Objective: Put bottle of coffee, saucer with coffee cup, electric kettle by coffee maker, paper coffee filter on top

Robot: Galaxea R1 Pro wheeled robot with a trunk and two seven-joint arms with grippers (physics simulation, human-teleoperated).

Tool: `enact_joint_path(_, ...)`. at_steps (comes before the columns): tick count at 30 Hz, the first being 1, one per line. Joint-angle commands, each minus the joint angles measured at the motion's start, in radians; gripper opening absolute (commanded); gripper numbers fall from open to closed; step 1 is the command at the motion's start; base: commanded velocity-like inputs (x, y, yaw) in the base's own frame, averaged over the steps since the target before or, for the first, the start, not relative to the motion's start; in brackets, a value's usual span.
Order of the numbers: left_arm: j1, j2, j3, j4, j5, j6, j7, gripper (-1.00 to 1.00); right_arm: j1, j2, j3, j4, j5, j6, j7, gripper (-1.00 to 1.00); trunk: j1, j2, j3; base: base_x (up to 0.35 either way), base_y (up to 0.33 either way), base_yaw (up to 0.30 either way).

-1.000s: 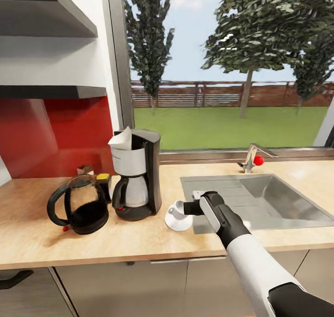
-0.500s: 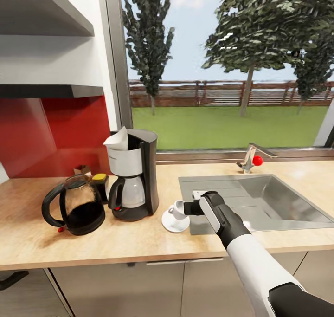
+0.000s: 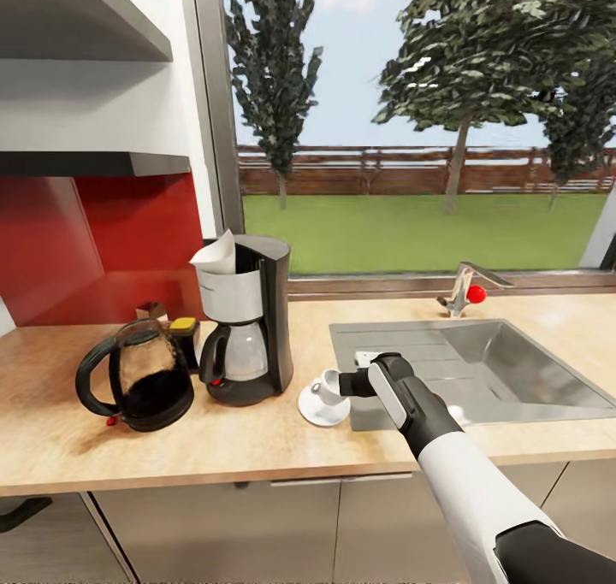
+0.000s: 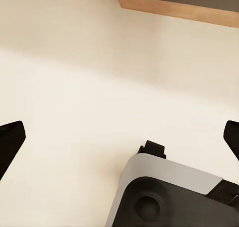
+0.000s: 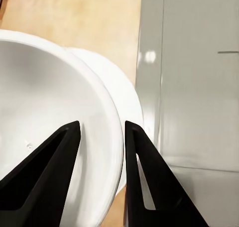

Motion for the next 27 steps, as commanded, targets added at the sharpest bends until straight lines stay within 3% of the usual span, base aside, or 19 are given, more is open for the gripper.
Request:
enact_joint_path(1, 0.000, 0.000, -0.009, 0.000, 0.009, -0.003, 0.003, 1.00, -0.001, 0.000, 0.002, -0.001, -0.012, 0.002, -0.009, -1.00, 0.004, -0.008, -0.006, 0.000, 0.000, 0.000)
enact_joint_path(6, -0.001, 0.000, -0.009, 0.000, 0.009, -0.003, 0.003, 1.00, -0.001, 0.000, 0.002, -0.001, -0.012, 0.002, -0.009, -1.00, 0.019, -0.036, -0.026, 0.000, 0.000, 0.000)
enact_joint_path(27, -0.001, 0.000, -0.009, 0.000, 0.007, -0.003, 0.002, 1.00, -0.001, 0.000, 0.002, -0.001, -0.012, 0.002, -0.010, -1.00, 0.019, -0.036, -0.028, 0.000, 0.011, 0.000)
